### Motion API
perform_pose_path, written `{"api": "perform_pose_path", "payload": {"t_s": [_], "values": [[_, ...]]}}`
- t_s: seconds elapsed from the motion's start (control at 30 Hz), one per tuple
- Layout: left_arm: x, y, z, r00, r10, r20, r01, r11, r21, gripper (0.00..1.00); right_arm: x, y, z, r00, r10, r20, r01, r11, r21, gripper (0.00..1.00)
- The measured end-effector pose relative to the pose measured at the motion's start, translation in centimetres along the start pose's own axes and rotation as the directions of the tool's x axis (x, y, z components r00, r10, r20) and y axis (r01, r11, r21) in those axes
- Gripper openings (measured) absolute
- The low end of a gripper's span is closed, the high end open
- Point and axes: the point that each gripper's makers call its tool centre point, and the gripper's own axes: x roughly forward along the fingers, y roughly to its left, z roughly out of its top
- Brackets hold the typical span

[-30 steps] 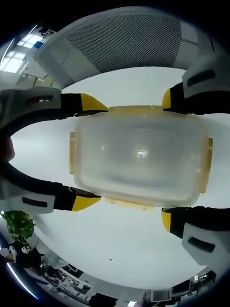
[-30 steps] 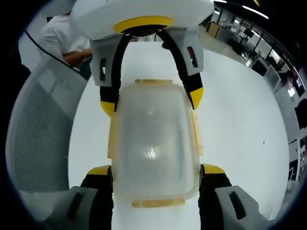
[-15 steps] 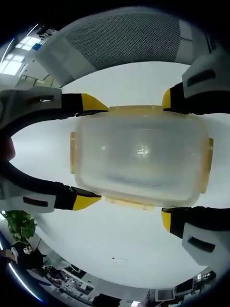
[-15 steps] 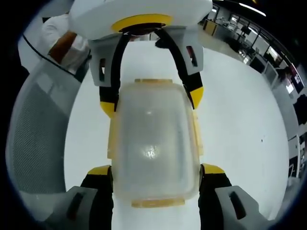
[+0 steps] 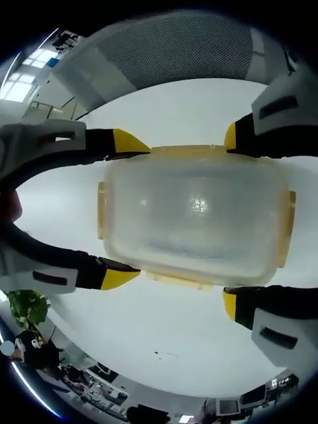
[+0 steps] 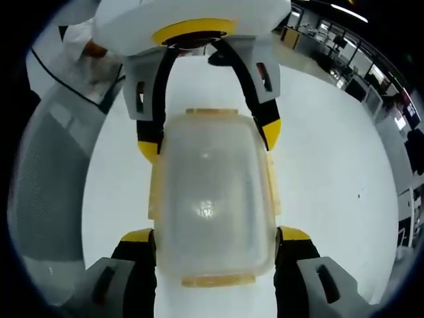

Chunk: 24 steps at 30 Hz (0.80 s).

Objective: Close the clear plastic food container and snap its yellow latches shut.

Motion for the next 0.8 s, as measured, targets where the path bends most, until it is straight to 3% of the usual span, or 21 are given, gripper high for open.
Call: {"api": "perform_pose_path", "payload": {"t_s": [0.8], "values": [[0.7, 3.9, 0.2, 1.0, 0.007, 0.014, -0.007, 1.0, 0.006, 0.8, 0.4, -4.0, 0.0, 1.0, -0.004, -0.021, 0.004, 1.0, 0.004, 0.73]]}}
